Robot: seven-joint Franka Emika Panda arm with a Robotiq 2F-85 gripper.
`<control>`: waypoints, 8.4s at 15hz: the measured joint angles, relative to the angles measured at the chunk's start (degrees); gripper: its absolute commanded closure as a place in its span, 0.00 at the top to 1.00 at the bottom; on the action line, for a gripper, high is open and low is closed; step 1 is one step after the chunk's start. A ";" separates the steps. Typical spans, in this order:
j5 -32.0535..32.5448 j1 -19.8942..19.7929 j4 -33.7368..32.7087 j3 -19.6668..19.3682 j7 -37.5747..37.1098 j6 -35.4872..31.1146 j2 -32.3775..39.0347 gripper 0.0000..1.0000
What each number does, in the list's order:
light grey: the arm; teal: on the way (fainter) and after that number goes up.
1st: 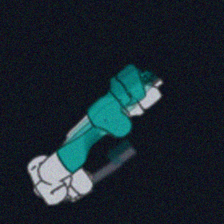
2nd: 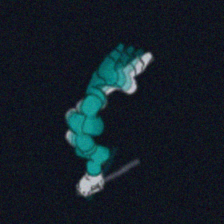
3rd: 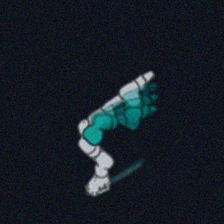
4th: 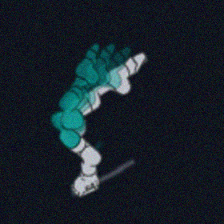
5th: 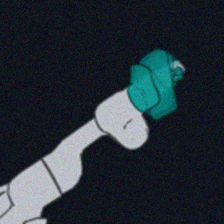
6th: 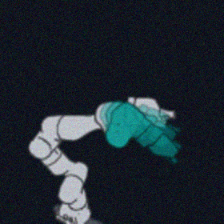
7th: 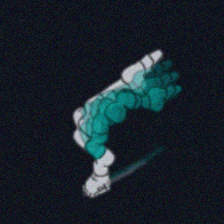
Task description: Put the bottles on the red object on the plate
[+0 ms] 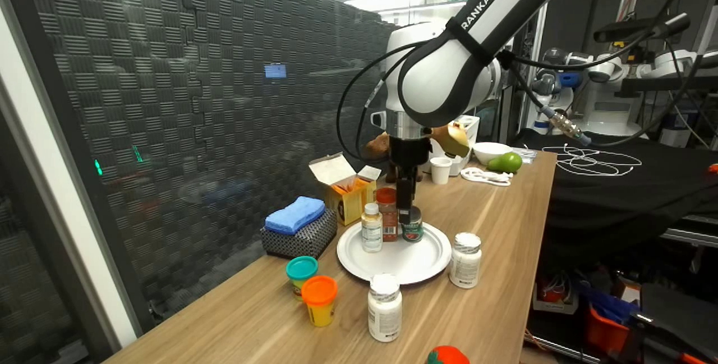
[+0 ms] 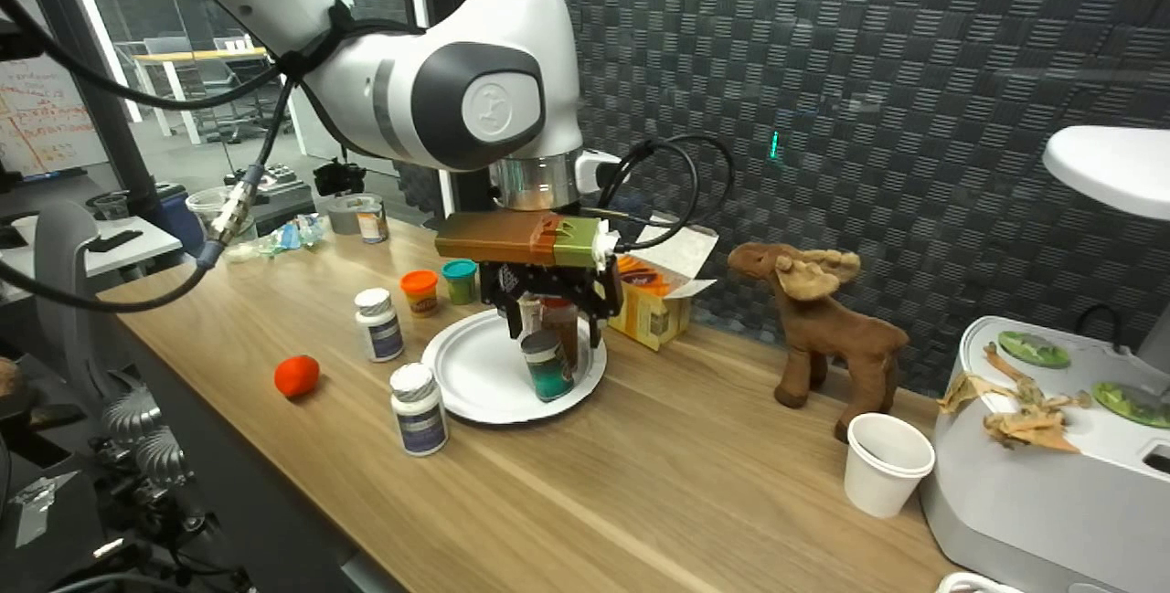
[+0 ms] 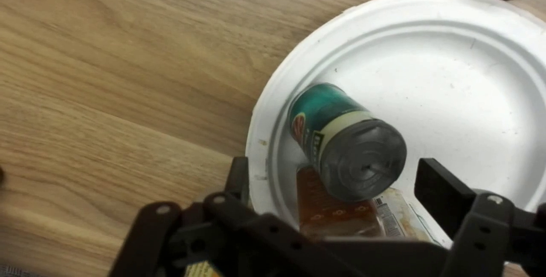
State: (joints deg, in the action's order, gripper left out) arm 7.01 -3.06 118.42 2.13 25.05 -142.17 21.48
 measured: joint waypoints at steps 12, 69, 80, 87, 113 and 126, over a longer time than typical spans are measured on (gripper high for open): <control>0.83 0.01 0.05 -0.17 -2.87 -2.97 -1.13 1.00; 1.63 6.53 21.18 -1.60 -62.99 4.71 -19.16 0.26; -1.06 5.76 4.88 -1.85 -53.07 13.25 -9.99 0.26; -2.99 5.76 -3.85 -1.86 -46.45 18.40 -2.44 0.26; 6.66 9.61 -5.35 -2.47 -41.89 11.27 0.37 1.00; 7.70 11.78 -2.72 -2.07 -50.88 15.80 -6.98 1.00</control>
State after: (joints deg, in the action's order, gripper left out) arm 14.71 8.72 115.70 0.06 -25.83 -126.36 14.49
